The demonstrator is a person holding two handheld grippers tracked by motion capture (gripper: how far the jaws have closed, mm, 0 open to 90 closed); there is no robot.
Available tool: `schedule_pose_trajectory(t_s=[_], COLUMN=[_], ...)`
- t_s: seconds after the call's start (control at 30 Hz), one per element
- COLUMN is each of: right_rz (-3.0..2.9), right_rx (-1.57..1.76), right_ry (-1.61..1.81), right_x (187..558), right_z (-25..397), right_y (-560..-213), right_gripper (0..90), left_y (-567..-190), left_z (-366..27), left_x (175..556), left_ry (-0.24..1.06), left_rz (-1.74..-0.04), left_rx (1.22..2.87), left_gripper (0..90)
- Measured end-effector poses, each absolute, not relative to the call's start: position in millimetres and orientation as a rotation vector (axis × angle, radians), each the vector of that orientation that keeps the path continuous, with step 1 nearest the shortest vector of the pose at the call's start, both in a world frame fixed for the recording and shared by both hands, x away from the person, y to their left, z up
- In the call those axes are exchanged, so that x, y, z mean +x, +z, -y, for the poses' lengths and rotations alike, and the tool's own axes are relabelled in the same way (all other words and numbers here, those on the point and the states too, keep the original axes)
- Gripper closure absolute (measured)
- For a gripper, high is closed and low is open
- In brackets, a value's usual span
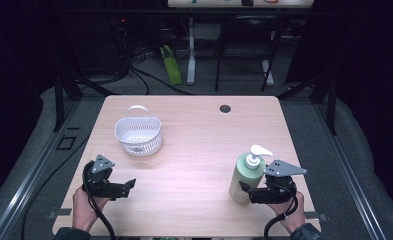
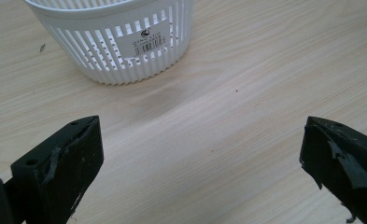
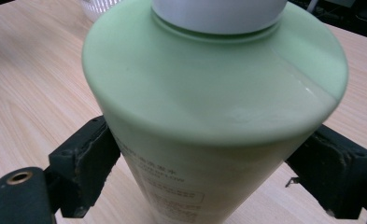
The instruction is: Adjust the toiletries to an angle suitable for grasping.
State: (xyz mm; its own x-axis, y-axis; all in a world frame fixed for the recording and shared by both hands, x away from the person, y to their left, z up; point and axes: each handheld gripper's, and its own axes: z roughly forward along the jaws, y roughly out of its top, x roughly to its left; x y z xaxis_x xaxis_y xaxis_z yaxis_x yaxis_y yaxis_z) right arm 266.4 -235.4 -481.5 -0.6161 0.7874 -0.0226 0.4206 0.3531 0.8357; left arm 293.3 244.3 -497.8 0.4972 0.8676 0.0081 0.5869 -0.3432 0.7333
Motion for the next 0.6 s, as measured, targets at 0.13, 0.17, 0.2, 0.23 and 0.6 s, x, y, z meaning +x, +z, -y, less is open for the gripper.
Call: schedule_pose_trajectory(t_s=[0.13, 0.17, 0.2, 0.23, 0.6], right_rz=[-2.204, -2.208, -2.208, -2.209, -2.227], right_rx=[1.045, 1.039, 1.042, 1.040, 1.014], right_ry=[1.172, 1.174, 1.177, 1.177, 1.189], right_x=[269, 270, 270, 271, 277], right_z=[231, 228, 227, 226, 212], right_y=[-482, -482, -482, -482, -482], right_gripper=[12.0, 12.0, 12.0, 12.0, 12.0], left_y=[-498, -498, -498, -498, -499], left_z=[-243, -243, -243, -243, -241], left_x=[293, 293, 293, 293, 294], left_ry=[0.529, 0.531, 0.530, 0.527, 0.524], left_rz=[-1.190, -1.185, -1.186, -1.187, -1.183], left_rx=[2.061, 2.065, 2.064, 2.063, 2.066], left_gripper=[0.0, 0.0, 0.0, 0.0, 0.0])
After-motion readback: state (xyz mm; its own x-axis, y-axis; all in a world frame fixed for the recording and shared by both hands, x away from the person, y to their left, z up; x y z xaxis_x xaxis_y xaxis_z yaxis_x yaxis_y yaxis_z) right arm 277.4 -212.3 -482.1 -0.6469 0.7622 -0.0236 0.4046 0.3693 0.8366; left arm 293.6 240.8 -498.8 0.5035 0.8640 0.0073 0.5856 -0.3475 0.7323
